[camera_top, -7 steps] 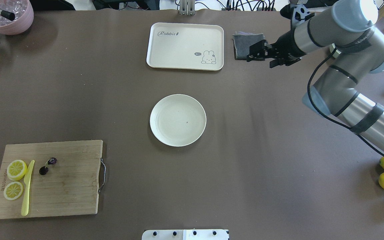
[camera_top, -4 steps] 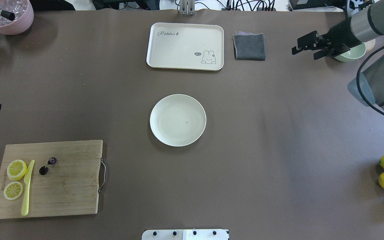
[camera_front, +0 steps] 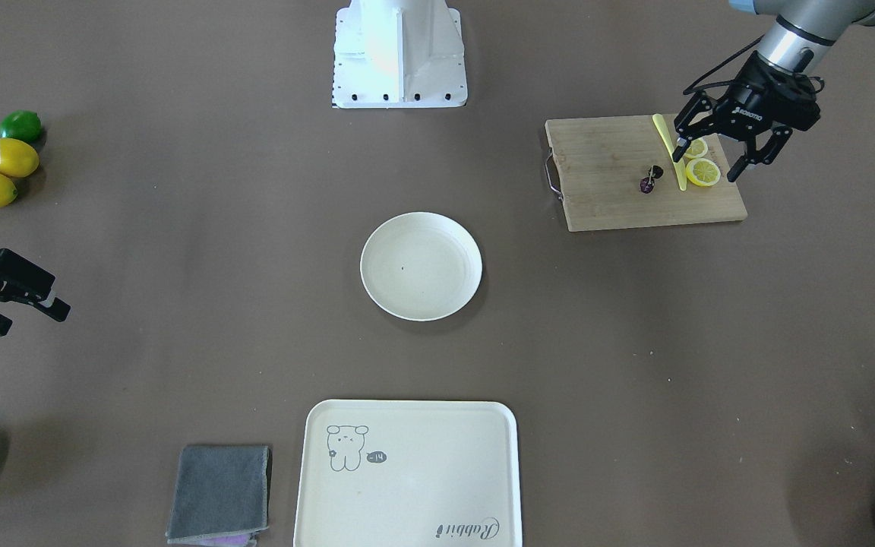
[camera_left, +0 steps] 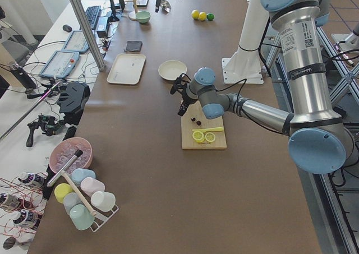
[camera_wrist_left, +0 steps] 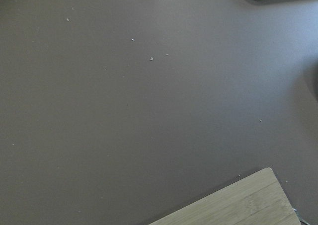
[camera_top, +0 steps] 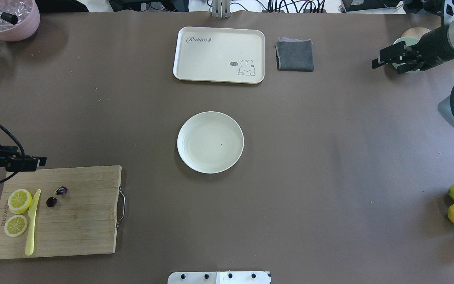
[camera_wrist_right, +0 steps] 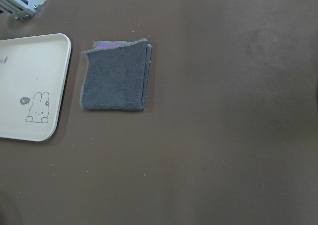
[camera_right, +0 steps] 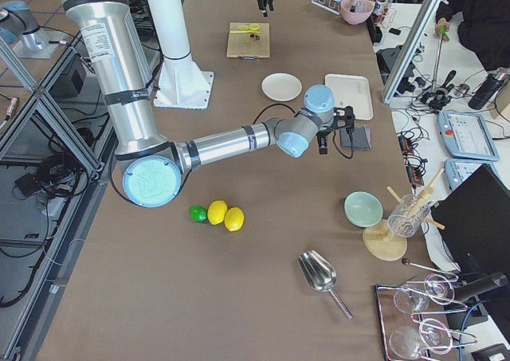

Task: Place red cherry on plate
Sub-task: 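Open the right gripper and withdraw it while the left arm reaches toward the cutting board, then lower the left gripper onto the dark red cherry and grasp it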

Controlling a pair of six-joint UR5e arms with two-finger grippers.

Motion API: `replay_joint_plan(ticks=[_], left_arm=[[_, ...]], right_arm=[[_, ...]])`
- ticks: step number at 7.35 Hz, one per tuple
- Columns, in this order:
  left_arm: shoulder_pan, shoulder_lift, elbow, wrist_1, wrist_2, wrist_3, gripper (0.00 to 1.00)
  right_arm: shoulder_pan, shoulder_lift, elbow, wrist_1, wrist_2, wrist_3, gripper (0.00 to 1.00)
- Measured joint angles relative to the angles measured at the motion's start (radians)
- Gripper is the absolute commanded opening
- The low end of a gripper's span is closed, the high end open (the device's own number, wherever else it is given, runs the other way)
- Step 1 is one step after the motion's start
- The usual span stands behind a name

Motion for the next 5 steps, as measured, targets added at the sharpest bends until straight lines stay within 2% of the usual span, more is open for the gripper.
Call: replay_joint_plan(ticks=[1,2,4,5], left_arm=[[0.067,0.001,-0.006,0.022,0.061,-0.006,0.97],[0.121,0.001,-0.002,0.032,0.105,-0.008,0.92],[0.178,0.002,0.018,0.036,0.138,-0.008,0.8],[0.192,0.002,0.023,0.036,0.141,-0.007,0.77]], right_arm=[[0.0,-0.003,0.001,0.001,-0.002,0.0,1.0],[0.0,-0.004,0.001,0.001,-0.005,0.0,1.0],[-0.001,-0.005,0.0,0.001,-0.01,0.0,1.0],[-0.001,-0.006,-0.002,0.001,-0.012,0.0,1.0]])
